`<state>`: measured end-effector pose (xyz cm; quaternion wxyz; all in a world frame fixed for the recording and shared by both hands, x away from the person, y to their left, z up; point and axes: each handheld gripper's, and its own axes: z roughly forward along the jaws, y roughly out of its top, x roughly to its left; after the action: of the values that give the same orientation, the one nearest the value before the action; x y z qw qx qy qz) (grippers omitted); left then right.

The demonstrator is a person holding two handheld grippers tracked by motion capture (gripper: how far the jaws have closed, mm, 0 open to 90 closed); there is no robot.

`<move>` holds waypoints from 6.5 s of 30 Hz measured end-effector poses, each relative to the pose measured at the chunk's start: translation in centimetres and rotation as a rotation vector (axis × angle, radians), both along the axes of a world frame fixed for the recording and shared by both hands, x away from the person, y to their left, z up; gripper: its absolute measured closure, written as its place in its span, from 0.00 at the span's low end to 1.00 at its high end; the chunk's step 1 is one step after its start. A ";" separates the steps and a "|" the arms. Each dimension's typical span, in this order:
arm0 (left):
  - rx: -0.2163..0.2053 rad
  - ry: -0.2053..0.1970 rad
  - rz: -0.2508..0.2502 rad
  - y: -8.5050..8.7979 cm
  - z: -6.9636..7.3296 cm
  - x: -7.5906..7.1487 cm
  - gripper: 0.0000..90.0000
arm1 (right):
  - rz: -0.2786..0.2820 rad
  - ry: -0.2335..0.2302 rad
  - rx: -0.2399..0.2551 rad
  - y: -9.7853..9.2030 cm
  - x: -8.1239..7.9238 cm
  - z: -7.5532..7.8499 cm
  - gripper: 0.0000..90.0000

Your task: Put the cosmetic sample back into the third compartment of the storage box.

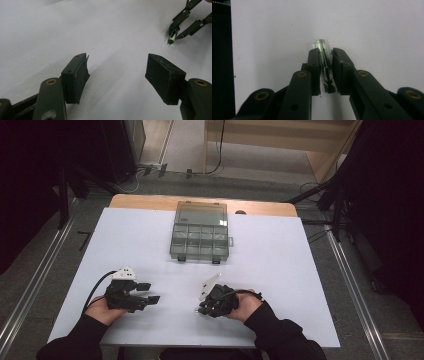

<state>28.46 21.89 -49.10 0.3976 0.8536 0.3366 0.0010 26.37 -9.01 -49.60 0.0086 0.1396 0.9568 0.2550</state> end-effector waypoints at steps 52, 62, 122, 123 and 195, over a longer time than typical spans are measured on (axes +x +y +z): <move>-0.017 -0.009 -0.082 -1.8 0.1 1.3 0.38 | -0.356 0.178 0.156 -4.6 3.3 1.9 0.91; -0.008 -0.014 -0.079 -1.7 0.0 1.2 0.38 | -0.412 0.189 0.173 -4.4 4.2 2.8 0.91; -0.047 -0.056 -0.052 -1.2 0.4 1.3 0.38 | -0.540 0.157 0.187 -5.6 10.8 7.5 0.91; -0.042 -0.054 -0.053 -1.1 0.3 1.3 0.38 | -0.538 0.156 0.185 -5.6 11.0 7.5 0.91; -0.004 -0.054 0.057 1.1 -0.7 -1.1 0.38 | -0.664 0.090 0.214 -3.6 21.5 4.3 0.91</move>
<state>27.31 22.98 -49.83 0.4081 0.8425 0.3499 0.0348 47.82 -12.63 -45.28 0.0345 0.4543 0.8265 0.3306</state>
